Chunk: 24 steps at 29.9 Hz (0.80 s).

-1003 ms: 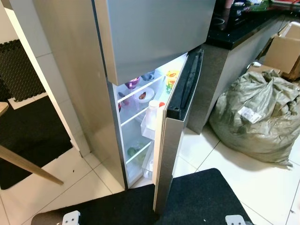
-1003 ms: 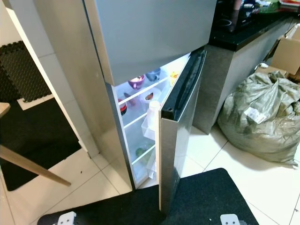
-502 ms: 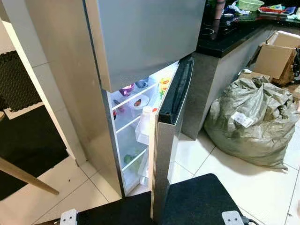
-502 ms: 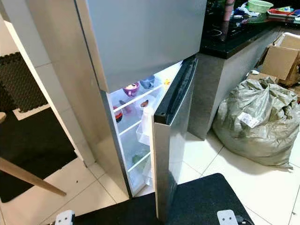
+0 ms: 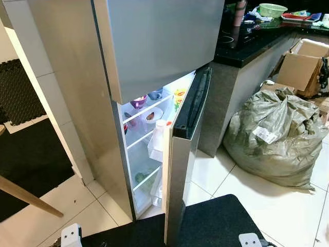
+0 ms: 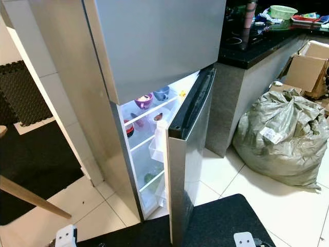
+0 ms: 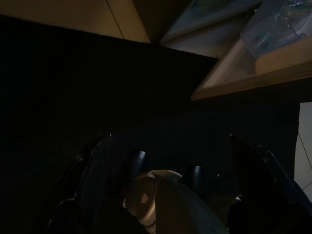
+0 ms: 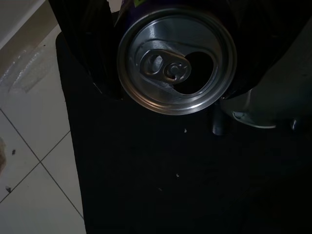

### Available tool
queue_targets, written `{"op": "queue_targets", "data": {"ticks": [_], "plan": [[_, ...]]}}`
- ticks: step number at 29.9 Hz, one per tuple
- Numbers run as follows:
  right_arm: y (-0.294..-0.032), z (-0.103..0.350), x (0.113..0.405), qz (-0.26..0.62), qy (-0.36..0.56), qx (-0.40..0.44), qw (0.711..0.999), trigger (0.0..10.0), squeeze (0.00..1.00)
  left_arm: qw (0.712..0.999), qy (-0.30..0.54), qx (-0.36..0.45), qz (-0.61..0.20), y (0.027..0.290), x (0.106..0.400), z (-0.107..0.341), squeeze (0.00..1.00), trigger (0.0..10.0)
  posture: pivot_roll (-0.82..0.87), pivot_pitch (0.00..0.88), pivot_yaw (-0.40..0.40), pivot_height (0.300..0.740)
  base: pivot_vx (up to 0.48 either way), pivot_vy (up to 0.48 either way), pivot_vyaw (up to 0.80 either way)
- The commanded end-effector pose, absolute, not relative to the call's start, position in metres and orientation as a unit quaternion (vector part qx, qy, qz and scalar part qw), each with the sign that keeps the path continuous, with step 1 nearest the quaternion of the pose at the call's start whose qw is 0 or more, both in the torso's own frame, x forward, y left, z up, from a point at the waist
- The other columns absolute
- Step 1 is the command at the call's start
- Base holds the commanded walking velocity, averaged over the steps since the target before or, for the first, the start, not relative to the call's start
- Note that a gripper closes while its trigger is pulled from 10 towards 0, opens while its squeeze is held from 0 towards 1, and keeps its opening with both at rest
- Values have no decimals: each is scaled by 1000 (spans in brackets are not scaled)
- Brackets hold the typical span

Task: Restocking fridge

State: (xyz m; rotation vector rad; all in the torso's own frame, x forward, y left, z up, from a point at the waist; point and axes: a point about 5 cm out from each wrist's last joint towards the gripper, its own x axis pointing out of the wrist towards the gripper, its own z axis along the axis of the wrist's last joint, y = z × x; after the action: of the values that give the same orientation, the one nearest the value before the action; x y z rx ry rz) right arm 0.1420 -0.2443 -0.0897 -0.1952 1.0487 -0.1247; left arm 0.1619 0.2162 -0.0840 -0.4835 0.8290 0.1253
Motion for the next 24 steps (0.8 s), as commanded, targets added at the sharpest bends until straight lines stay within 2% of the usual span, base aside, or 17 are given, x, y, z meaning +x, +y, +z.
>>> {"op": "queue_targets", "data": {"ticks": [1, 4, 11, 17, 20, 24], "plan": [[-244, -89, 143, -59, 500, -90, 859, 10000, 0, 878, 407, -244, 57, 208, 157, -88, 0, 10000, -53, 9, 3, 740, 0, -465, 0], [-244, -90, 141, -58, 503, -90, 858, 10000, 0, 878, 407, -247, 59, 207, 156, -88, 0, 10000, -53, 10, 4, 740, 0, -465, 0], [-242, -92, 137, -55, 508, -87, 855, 10000, 0, 876, 412, -242, 67, 208, 155, -89, 0, 10000, -55, 13, 5, 740, 0, 0, 0], [-241, -93, 136, -53, 509, -86, 855, 10000, 0, 886, 394, -237, 60, 210, 164, -84, 0, 10000, -56, 17, 9, 740, 0, 0, 0], [-241, -93, 136, -53, 509, -86, 855, 10000, 0, 899, 367, -233, 56, 213, 177, -77, 0, 10000, -56, 17, 9, 740, 0, 0, 0], [-242, -93, 135, -52, 510, -86, 854, 10000, 0, 939, 256, -230, 21, 223, 221, -45, 0, 10000, -56, 17, 9, 740, 0, 0, 0]]}}
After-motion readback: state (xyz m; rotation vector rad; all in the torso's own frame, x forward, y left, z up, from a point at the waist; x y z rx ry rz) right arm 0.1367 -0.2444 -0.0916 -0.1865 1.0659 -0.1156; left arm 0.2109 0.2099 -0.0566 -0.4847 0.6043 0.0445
